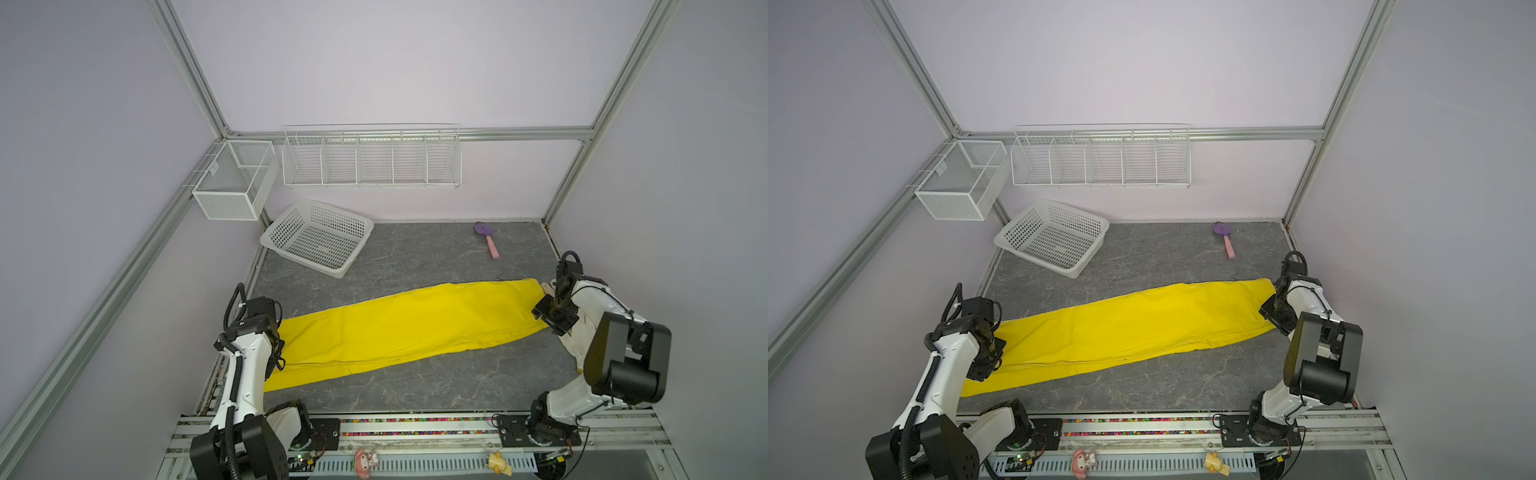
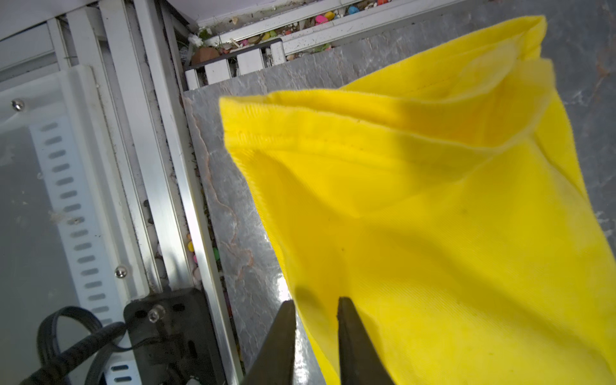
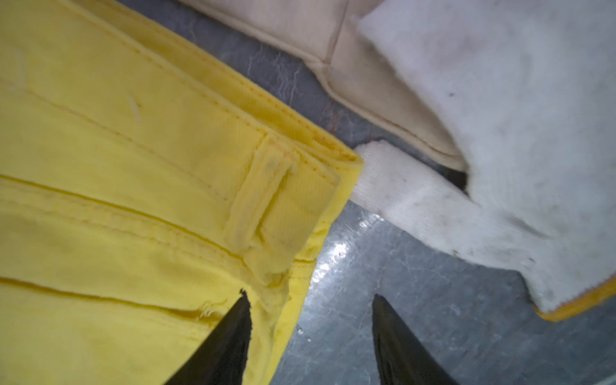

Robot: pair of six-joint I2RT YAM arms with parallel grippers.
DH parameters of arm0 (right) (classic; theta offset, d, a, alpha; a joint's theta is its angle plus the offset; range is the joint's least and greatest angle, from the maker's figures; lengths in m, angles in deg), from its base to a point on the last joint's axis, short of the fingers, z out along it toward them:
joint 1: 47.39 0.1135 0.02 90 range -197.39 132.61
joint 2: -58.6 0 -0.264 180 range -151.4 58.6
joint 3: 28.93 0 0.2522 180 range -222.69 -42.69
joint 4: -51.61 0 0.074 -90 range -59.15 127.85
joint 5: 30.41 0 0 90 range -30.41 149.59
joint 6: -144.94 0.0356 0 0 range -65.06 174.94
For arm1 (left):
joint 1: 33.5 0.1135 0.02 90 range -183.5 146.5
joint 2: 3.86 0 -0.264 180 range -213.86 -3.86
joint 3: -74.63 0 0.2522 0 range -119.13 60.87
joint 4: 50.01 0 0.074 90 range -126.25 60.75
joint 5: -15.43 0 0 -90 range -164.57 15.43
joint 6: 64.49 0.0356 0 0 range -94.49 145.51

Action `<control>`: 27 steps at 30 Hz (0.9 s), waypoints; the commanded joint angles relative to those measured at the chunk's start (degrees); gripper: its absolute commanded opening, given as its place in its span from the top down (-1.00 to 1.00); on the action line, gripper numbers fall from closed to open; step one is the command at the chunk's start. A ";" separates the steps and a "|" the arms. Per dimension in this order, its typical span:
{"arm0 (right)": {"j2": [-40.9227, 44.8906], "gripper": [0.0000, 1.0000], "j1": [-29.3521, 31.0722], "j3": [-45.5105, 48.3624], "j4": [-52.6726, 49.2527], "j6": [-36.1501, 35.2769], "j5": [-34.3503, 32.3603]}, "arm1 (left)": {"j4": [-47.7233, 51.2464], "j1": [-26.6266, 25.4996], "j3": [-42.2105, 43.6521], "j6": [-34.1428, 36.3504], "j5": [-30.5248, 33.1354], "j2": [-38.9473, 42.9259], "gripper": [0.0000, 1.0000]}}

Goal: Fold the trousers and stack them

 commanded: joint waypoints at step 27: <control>-8.28 -0.31 9.51 3.41 4.75 -3.81 -0.69 | -17.55 0.29 3.26 9.14 -9.67 -14.25 -0.27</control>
